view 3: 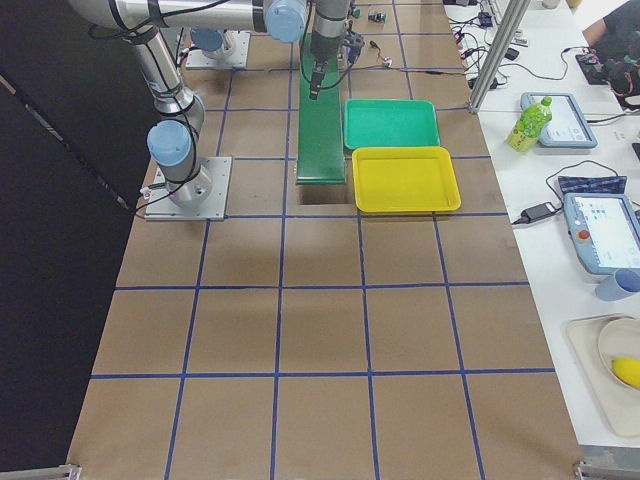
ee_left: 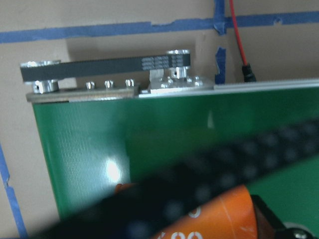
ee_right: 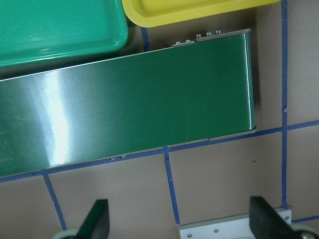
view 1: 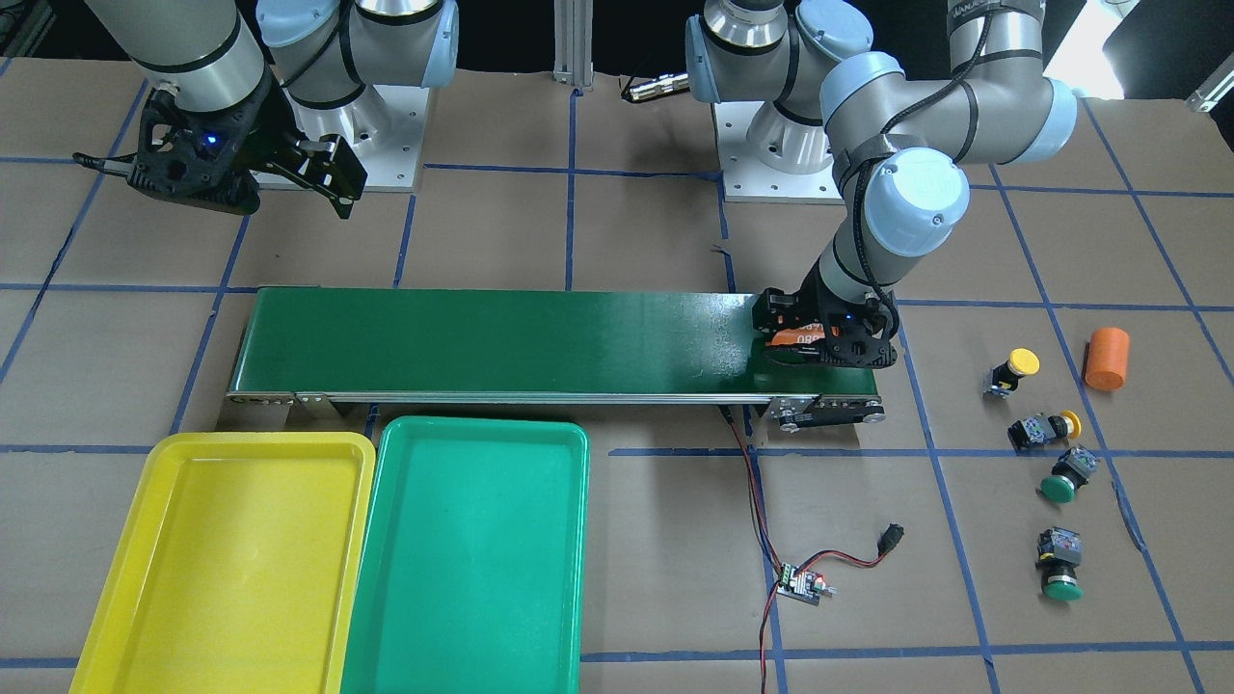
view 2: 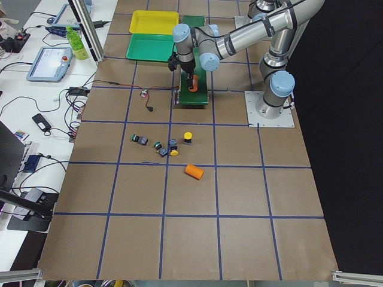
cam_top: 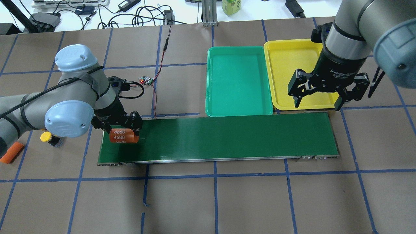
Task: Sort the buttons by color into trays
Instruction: 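Carry the battery onto the conveyor belt and open the left gripper, then return the left gripper to the buttons and grasp a yellow-capped button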
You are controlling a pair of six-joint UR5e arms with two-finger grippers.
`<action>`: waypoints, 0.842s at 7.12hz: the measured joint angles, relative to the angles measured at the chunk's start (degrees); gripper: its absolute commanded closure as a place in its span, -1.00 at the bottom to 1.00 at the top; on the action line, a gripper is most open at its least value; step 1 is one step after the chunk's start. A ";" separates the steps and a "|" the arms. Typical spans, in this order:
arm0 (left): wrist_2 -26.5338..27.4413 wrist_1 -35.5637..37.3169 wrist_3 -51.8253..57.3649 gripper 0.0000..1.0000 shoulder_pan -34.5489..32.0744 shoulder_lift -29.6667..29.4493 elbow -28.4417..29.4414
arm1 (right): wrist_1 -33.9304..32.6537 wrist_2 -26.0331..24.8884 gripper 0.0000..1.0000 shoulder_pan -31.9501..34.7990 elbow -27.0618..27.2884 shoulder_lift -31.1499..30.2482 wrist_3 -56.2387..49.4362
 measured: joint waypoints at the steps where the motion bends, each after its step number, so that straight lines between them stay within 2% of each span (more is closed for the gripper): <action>1: 0.12 1.83 -0.12 -1.00 0.20 0.50 0.20 | 0.00 -0.04 -1.00 0.00 0.00 -0.01 0.00; 4: 0.01 -1.29 -0.09 -1.00 1.41 2.56 2.26 | 0.06 -0.07 -1.00 -0.01 0.00 -0.02 0.00; 6: 0.24 -2.19 3.36 -1.00 8.43 1.01 6.51 | -0.16 -0.07 -1.00 -0.02 1.02 -0.34 0.02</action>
